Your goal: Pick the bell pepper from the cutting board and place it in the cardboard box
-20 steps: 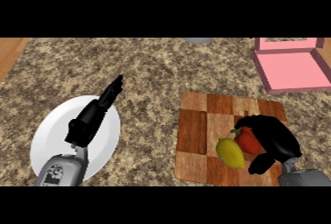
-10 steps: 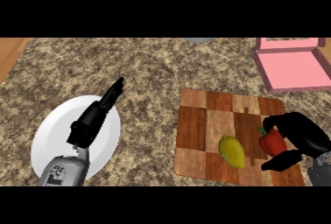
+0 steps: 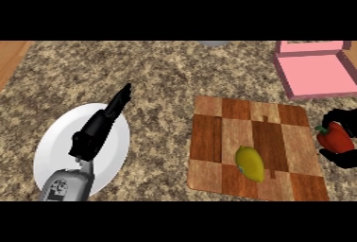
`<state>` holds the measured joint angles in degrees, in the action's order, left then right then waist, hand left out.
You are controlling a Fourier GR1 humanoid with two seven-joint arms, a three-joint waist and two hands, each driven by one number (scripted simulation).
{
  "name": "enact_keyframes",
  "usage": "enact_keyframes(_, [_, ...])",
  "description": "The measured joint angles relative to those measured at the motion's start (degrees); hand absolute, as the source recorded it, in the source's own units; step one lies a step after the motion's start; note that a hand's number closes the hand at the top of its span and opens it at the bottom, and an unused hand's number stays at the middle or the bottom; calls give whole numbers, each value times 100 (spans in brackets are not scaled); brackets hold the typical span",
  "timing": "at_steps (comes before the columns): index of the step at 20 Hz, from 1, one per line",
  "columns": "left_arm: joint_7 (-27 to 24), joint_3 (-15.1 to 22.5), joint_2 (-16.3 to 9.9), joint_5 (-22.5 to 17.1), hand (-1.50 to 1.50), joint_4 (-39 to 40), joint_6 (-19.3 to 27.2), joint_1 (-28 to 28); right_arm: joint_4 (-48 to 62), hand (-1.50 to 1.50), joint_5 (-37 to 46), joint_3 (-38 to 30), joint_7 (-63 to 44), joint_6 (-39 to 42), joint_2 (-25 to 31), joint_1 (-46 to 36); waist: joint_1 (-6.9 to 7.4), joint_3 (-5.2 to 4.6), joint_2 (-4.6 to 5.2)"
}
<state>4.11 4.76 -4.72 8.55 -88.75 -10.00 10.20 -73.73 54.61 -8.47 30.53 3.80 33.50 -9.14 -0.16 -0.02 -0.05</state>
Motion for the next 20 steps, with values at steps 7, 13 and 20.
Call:
enact_keyframes(7, [25, -29, 39, 40, 0, 76, 29, 38, -1371, 150, -981, -845, 217, 722, 403, 505, -65, -3, -16])
enact_keyframes(13, [69, -77, -8, 18, 0, -48, -1, -63, -2549, 150, -2284, -1817, -40, 1845, 605, 738, -97, -5, -30])
enact_keyframes(20, [137, -63, 36, 56, 0, -6, -16, 87, -3096, 150, -3338, -2707, -1192, 2669, 644, 435, -41, -3, -12])
